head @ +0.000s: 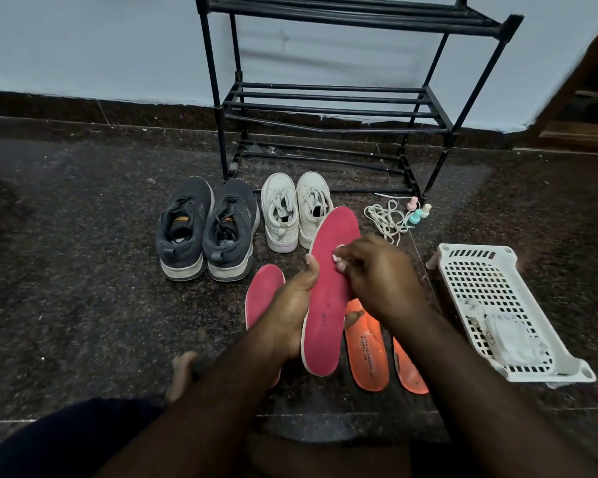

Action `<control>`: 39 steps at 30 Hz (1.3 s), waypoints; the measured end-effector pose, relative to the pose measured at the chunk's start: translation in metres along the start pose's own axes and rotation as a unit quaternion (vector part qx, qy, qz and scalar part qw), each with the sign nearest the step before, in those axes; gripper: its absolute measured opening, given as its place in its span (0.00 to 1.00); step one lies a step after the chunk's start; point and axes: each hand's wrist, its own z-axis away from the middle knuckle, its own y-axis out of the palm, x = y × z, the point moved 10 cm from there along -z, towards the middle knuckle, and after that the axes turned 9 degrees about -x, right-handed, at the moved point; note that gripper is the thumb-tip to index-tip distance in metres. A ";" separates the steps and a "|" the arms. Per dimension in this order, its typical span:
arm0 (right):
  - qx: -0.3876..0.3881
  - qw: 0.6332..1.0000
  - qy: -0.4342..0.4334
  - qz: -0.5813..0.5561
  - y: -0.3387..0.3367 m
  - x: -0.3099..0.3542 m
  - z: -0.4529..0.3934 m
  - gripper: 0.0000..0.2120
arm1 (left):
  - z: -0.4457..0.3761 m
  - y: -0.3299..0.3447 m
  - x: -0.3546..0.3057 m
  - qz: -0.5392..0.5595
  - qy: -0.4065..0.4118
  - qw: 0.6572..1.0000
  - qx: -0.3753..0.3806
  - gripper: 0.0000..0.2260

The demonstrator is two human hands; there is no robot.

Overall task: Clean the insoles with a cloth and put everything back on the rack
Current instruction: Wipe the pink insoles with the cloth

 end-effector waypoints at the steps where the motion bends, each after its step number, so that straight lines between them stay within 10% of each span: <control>1: 0.000 1.000 -0.012 0.011 0.004 0.003 0.001 0.08 | 0.001 0.003 0.001 0.014 -0.004 1.000 0.003 0.25; 13: 0.004 1.000 0.013 -0.015 0.016 0.014 0.015 0.02 | 0.005 -0.004 -0.010 0.100 0.019 0.993 -0.050 0.31; 20: 0.155 0.987 0.011 -0.029 0.045 0.028 0.032 0.06 | 0.003 -0.017 -0.012 0.051 0.015 0.995 -0.087 0.30; 25: 0.024 1.000 0.006 0.008 0.020 0.023 0.020 0.06 | 0.003 -0.009 -0.012 0.071 0.030 0.995 -0.065 0.24; 33: 0.152 0.979 0.083 -0.109 0.040 0.025 0.033 0.09 | -0.003 -0.021 -0.015 0.029 0.018 0.995 -0.093 0.33; 39: 0.041 0.996 0.042 -0.062 0.017 0.016 0.019 0.09 | -0.008 -0.023 -0.016 0.050 0.038 0.996 -0.069 0.31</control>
